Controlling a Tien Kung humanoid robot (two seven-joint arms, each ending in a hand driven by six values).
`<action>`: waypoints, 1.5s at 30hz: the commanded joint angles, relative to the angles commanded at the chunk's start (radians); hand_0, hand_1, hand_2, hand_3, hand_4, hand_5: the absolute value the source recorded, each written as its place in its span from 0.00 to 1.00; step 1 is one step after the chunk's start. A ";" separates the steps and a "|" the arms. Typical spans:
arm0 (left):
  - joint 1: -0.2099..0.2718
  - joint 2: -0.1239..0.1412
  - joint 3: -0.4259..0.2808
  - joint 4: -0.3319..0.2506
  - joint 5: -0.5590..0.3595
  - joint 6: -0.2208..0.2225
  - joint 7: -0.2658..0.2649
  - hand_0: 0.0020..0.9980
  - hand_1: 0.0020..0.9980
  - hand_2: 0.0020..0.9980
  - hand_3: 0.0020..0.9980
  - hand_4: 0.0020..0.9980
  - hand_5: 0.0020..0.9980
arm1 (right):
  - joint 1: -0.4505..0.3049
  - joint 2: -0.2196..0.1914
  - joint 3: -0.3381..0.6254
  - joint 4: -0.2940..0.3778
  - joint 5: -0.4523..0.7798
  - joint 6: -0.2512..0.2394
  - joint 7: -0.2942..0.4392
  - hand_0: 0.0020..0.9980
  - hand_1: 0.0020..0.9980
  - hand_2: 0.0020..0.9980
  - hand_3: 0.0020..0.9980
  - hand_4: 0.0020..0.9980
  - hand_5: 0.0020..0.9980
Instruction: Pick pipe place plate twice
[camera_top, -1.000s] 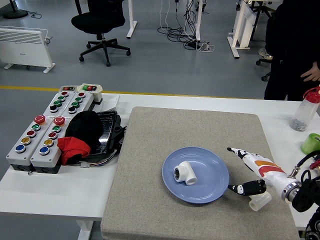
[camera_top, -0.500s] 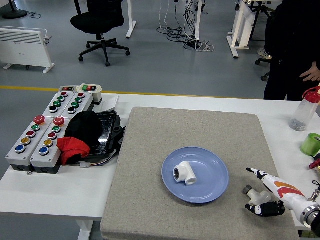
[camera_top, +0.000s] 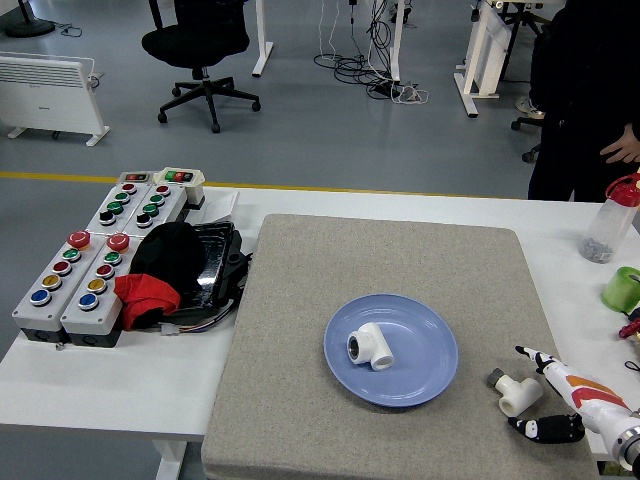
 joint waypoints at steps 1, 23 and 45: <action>0.001 0.000 -0.001 0.000 0.001 0.000 0.000 0.72 0.75 0.71 0.65 0.39 1.00 | 0.000 0.000 -0.001 -0.001 -0.001 0.001 -0.001 0.73 0.75 0.90 0.96 0.79 0.48; 0.000 0.000 -0.002 0.000 0.002 -0.002 0.000 0.72 0.75 0.71 0.65 0.40 1.00 | 0.008 0.003 -0.015 0.000 -0.002 -0.039 0.022 0.40 0.52 0.64 0.76 0.65 0.37; -0.008 0.001 0.000 0.000 0.001 -0.003 -0.001 0.72 0.75 0.71 0.65 0.40 1.00 | 0.032 0.009 -0.008 0.025 0.005 -0.099 0.054 0.36 0.48 0.60 0.73 0.61 0.34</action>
